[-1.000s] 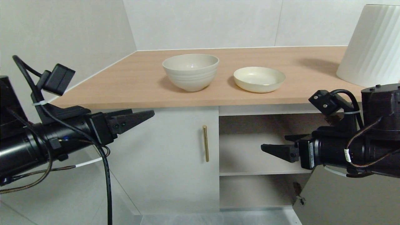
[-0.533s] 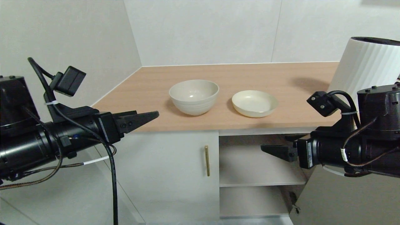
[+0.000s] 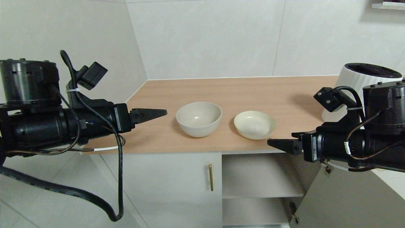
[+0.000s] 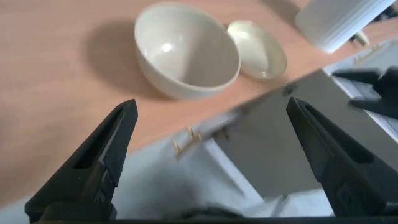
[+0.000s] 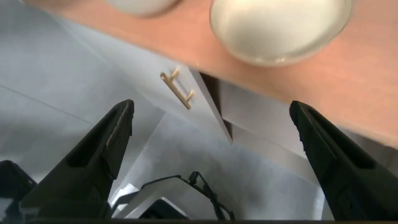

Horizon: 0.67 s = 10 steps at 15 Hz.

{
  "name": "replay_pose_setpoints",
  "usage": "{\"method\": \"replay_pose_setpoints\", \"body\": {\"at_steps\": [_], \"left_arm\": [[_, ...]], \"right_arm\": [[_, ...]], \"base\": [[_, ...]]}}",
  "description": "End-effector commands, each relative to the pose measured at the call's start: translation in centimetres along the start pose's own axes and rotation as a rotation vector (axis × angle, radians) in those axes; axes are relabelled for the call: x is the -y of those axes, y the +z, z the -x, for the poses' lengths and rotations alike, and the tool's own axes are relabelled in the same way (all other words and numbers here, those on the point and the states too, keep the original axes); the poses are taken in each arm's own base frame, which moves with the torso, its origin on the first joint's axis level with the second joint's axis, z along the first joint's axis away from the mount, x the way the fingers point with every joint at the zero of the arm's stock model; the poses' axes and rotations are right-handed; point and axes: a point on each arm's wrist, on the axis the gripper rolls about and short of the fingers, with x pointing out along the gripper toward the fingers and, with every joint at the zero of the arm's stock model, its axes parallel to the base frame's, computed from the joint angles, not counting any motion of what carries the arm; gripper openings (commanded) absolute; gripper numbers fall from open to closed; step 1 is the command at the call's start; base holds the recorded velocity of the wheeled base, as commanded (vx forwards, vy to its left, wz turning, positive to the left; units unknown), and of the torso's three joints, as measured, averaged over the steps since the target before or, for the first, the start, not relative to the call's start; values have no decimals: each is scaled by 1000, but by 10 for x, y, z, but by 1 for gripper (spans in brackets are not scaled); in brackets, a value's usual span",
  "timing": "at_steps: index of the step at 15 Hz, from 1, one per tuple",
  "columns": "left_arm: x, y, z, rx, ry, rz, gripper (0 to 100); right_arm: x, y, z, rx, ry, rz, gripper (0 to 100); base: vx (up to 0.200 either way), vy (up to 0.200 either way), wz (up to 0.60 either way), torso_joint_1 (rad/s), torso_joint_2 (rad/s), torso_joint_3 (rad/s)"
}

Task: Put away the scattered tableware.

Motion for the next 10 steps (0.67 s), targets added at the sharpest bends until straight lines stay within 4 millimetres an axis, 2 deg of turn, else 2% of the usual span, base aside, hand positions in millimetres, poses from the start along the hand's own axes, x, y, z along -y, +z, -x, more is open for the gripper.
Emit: {"method": "replay_pose_setpoints", "body": {"at_steps": [1, 4, 7, 10], "left_arm": [[-4, 2, -9, -13, 5, 8, 100], [-2, 1, -10, -13, 22, 10, 100], [6, -3, -16, -69, 83, 38, 100], [12, 1, -26, -116, 93, 175, 100]], "right_arm": [[1, 1, -2, 1, -3, -1, 100], [3, 0, -11, 4, -1, 2, 100], [6, 1, -29, 46, -4, 12, 100], [8, 21, -34, 50, -104, -46, 100]], "base": [[0, 0, 0, 227, -515, -286], [0, 0, 0, 194, -435, -240], [0, 0, 0, 54, -103, -61], [0, 0, 0, 0, 0, 0]]}}
